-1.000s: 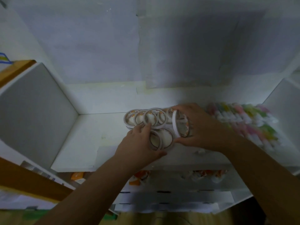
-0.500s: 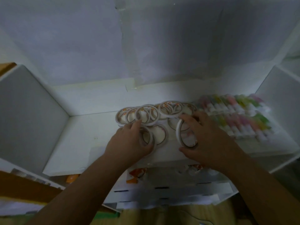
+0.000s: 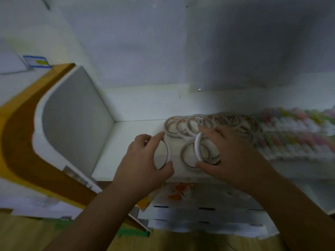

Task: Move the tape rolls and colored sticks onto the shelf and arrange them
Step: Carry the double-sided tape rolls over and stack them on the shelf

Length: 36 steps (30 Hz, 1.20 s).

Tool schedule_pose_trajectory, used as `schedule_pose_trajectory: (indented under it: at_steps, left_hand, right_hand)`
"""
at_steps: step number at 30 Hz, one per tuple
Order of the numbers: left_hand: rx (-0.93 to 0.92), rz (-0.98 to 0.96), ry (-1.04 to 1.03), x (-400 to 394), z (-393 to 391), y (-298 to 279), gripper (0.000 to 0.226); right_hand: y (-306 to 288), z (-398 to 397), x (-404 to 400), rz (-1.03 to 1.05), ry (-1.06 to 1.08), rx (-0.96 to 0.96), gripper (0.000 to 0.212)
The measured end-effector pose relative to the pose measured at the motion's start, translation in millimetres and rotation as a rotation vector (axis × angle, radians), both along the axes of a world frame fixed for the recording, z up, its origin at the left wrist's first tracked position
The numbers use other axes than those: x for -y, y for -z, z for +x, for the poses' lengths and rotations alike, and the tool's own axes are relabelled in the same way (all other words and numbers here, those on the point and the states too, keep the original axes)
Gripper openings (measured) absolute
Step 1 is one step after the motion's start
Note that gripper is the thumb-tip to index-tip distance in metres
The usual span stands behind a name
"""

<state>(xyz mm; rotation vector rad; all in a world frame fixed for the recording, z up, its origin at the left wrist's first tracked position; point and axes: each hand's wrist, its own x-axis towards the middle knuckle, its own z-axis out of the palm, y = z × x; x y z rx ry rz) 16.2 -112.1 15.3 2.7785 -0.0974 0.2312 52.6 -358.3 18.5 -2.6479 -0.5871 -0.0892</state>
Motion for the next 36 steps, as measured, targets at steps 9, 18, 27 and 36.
schedule_pose_trajectory:
  at_steps: [9, 18, 27, 36]
  left_hand:
    - [0.062, -0.083, -0.089, -86.0, -75.1, -9.9, 0.078]
    - [0.081, -0.14, -0.07, -206.8, -173.6, -16.9, 0.076]
    - [0.12, -0.072, -0.332, -362.3, -246.0, -5.2, 0.075]
    - [0.152, -0.065, -0.449, -446.4, -265.2, -11.2, 0.076]
  right_hand:
    - [-17.5, -41.5, -102.0, -0.066, -0.115, -0.045, 0.09]
    - [-14.3, -96.6, -239.9, -0.18, -0.328, -0.186, 0.085]
    - [-17.0, -160.8, -390.4, -0.122, -0.5, -0.179, 0.086]
    - [-27.8, -159.9, -482.7, 0.061, -0.497, -0.109, 0.089]
